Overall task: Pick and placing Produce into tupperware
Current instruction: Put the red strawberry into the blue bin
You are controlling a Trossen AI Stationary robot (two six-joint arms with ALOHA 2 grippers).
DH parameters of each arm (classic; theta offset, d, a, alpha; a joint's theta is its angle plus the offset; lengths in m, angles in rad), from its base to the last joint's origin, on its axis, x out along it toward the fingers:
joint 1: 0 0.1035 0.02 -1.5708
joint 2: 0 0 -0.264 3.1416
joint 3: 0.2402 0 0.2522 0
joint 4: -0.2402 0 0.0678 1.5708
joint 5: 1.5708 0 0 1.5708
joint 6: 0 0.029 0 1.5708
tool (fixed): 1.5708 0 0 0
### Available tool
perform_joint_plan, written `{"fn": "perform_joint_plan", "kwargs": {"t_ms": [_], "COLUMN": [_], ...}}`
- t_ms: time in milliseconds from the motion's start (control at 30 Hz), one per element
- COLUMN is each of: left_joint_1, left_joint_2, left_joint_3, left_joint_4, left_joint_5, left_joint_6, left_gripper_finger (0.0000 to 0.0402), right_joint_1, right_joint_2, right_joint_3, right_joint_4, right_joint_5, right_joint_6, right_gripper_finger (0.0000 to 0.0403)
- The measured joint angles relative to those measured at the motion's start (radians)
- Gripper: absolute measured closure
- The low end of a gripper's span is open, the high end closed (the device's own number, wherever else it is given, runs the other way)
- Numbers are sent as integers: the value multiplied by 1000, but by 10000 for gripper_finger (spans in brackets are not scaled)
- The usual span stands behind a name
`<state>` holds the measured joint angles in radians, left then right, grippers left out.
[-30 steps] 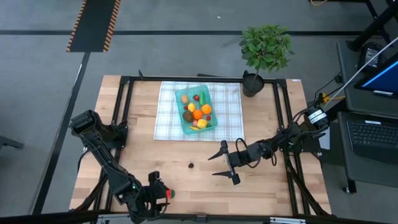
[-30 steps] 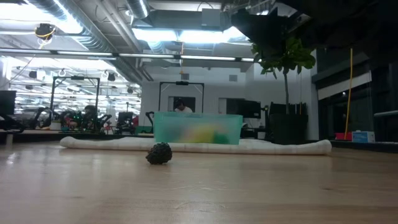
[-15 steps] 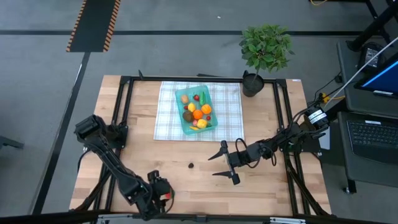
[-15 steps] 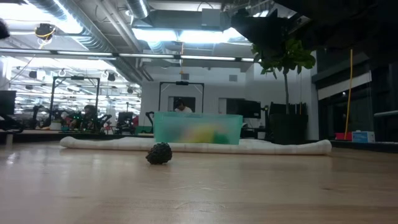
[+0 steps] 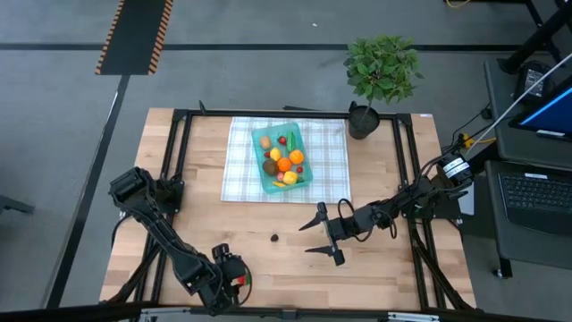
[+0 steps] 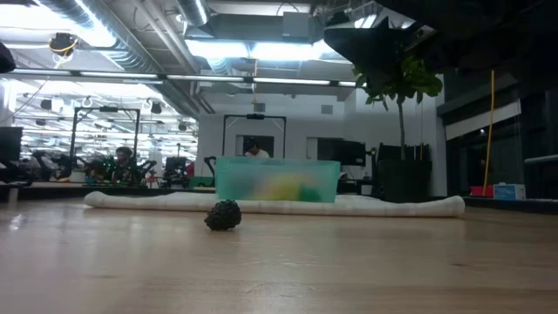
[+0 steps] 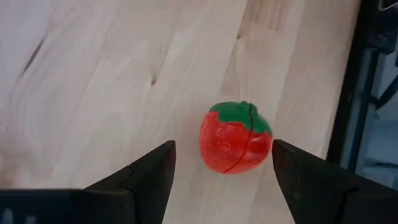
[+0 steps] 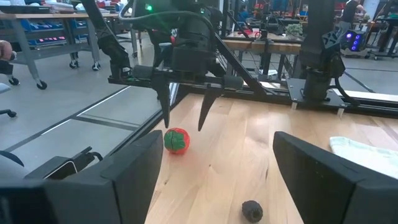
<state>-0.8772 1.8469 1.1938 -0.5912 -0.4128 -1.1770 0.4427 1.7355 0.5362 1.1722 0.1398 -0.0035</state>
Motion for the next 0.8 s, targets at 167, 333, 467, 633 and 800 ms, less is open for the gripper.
{"fn": "perform_joint_plan", "kwargs": {"t_ms": [167,333,467,633,800], "left_joint_1": [0,0,0,1,14], "left_joint_2": [0,0,7,58,89], "left_joint_3": [0,0,0,0,0], "left_joint_4": [9,9,11,43,66], "left_joint_5": [-8,-9,-11,2,16], "left_joint_6": [0,16,35,112,140], "left_gripper_finger": [146,146,146,146,146], "right_joint_1": [0,0,0,0,0], "right_joint_2": [0,0,0,0,0], "right_joint_3": [0,0,0,0,0], "right_joint_4": [0,-13,-24,-26,-26], "right_joint_5": [0,0,0,0,0], "right_joint_6": [0,1,2,2,3], "right_gripper_finger": [96,96,96,96,96]}}
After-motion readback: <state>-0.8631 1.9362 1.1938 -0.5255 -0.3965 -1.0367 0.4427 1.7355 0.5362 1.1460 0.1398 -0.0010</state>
